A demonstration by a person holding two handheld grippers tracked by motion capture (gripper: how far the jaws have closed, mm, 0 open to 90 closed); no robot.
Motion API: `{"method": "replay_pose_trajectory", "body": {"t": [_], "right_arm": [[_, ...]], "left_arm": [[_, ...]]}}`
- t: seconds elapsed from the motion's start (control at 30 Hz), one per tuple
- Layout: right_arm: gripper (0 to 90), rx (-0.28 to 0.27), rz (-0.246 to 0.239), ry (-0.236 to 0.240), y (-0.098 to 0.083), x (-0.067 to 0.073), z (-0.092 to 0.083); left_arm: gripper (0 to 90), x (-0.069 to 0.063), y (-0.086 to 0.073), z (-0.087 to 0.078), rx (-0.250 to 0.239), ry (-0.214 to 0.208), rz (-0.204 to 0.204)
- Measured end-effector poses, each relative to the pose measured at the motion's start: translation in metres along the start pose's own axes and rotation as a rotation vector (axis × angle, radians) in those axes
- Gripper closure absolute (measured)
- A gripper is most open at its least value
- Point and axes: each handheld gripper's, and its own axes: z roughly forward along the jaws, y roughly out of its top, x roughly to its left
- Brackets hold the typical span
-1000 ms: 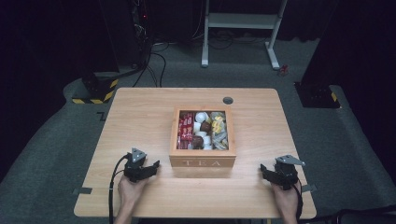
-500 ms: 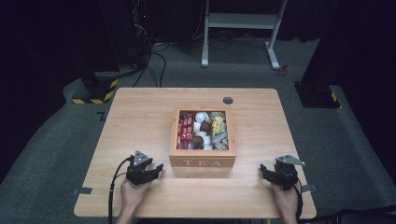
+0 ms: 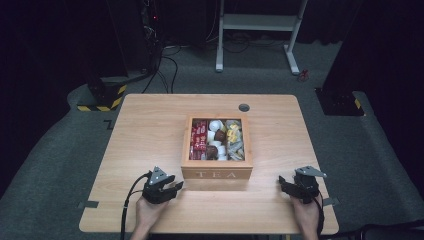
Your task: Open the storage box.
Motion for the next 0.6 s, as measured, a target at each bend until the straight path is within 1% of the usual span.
{"method": "replay_pose_trajectory", "body": {"t": [0.13, 0.17, 0.2, 0.23, 0.27, 0.37, 0.5, 0.53, 0.6], "right_arm": [[29.7, 0.000, 0.000, 0.000, 0.000, 0.000, 0.000], [29.6, 0.000, 0.000, 0.000, 0.000, 0.000, 0.000], [29.6, 0.000, 0.000, 0.000, 0.000, 0.000, 0.000], [29.7, 0.000, 0.000, 0.000, 0.000, 0.000, 0.000], [29.7, 0.000, 0.000, 0.000, 0.000, 0.000, 0.000], [29.7, 0.000, 0.000, -0.001, 0.000, 0.000, 0.000], [29.7, 0.000, 0.000, -0.001, 0.000, 0.000, 0.000], [29.7, 0.000, 0.001, -0.001, 0.000, 0.000, 0.000], [29.7, 0.000, 0.001, -0.001, 0.000, 0.000, 0.000]], "left_arm": [[56.2, -0.008, 0.002, 0.002, 0.004, -0.021, 0.039], [56.3, -0.010, 0.003, 0.002, 0.006, -0.026, 0.039], [56.6, -0.012, 0.004, 0.003, 0.005, -0.032, 0.051], [56.8, -0.014, 0.005, 0.004, 0.008, -0.037, 0.052], [57.0, -0.016, 0.006, 0.004, 0.006, -0.039, 0.059], [58.0, -0.021, 0.010, 0.005, -0.003, -0.022, 0.087], [59.8, -0.027, 0.015, 0.008, -0.008, -0.033, 0.104], [60.0, -0.029, 0.017, 0.010, 0.000, -0.043, 0.109], [60.4, -0.030, 0.019, 0.011, -0.001, -0.043, 0.115]]}}
